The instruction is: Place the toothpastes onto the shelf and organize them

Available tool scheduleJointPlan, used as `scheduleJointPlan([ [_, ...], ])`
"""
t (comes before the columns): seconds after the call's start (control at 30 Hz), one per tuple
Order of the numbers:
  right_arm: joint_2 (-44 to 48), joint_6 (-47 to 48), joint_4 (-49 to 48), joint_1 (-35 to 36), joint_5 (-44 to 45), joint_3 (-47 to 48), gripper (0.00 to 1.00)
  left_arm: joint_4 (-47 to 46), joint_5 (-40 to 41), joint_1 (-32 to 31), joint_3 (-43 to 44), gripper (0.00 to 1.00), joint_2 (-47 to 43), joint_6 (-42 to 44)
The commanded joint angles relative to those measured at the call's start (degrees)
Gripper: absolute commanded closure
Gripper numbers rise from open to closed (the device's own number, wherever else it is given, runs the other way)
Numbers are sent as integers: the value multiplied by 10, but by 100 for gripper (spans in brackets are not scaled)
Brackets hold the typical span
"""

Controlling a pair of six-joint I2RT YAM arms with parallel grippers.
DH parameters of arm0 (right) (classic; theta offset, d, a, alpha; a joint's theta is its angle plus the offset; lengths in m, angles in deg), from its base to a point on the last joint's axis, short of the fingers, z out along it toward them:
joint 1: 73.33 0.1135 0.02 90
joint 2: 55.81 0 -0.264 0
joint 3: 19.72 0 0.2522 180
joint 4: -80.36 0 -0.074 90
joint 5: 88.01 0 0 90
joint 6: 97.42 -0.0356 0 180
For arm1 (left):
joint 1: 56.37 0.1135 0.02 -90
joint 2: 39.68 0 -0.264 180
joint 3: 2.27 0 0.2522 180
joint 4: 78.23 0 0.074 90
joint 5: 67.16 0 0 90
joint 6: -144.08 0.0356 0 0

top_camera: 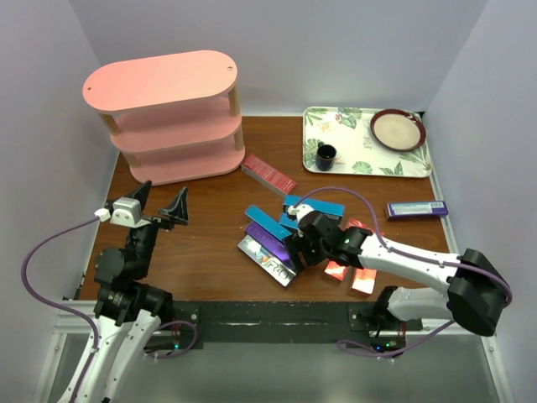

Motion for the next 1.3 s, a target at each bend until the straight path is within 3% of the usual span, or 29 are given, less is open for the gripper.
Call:
scheduleJointPlan([
  [0.0, -22, 7, -53, 35, 56, 28, 18, -12, -7, -1, 15, 0, 11, -6],
  [0.53, -73, 4, -63, 67, 84, 42, 19, -11, -12, -1, 16, 0, 17, -5],
  [0.97, -72, 13, -44, 69, 141, 39, 39, -11, -18, -1, 15, 0, 24, -4],
  [1.27, -57, 15, -18, 69, 137, 46, 41, -11, -22, -1, 15, 0, 24, -4],
])
